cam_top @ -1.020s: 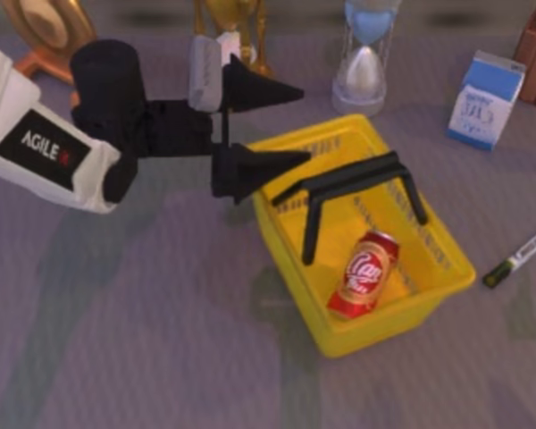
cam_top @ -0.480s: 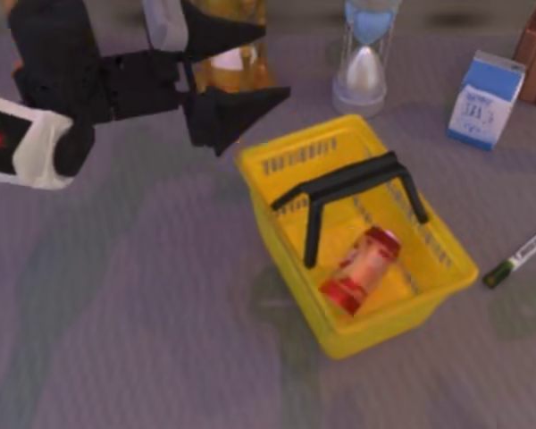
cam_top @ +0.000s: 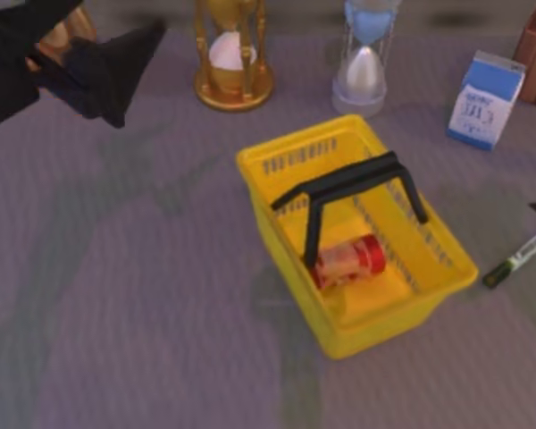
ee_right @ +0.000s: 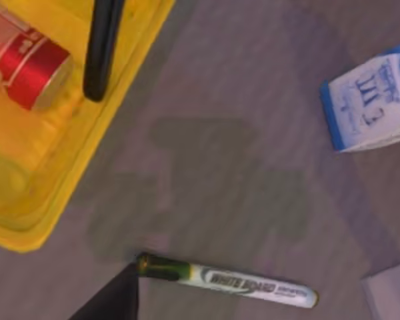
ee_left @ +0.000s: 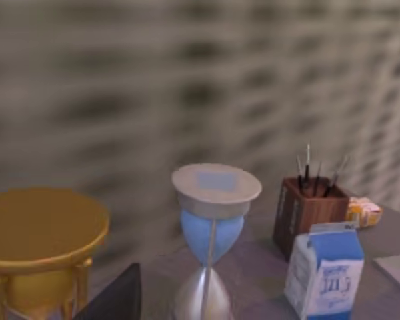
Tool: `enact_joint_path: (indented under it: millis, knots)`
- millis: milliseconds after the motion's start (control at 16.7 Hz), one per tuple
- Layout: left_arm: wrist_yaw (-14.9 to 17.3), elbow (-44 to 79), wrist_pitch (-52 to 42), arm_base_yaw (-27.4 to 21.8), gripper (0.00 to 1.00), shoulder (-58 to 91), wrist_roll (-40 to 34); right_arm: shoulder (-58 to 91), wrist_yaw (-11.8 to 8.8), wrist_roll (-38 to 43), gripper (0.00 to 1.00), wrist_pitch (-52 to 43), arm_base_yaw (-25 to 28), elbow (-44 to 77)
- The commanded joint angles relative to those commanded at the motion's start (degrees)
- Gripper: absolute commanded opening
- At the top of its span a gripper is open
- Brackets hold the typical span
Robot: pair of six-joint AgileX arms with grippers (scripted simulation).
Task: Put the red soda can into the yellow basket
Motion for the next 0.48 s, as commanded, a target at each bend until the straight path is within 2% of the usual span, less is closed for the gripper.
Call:
enact_joint_path:
  millis: [300, 480]
  knots:
    - [-16.77, -18.28, -15.45, 4.19, 1.00, -31.99, -0.01, 30.75, -0.14, -17.38, 1.00, -20.16, 8.08, 28.69]
    - [-25.53, -27.92, -22.84, 6.04, 1.00, -49.56, 1.20, 45.95, -0.13, -26.05, 1.00, -29.87, 12.11, 43.46]
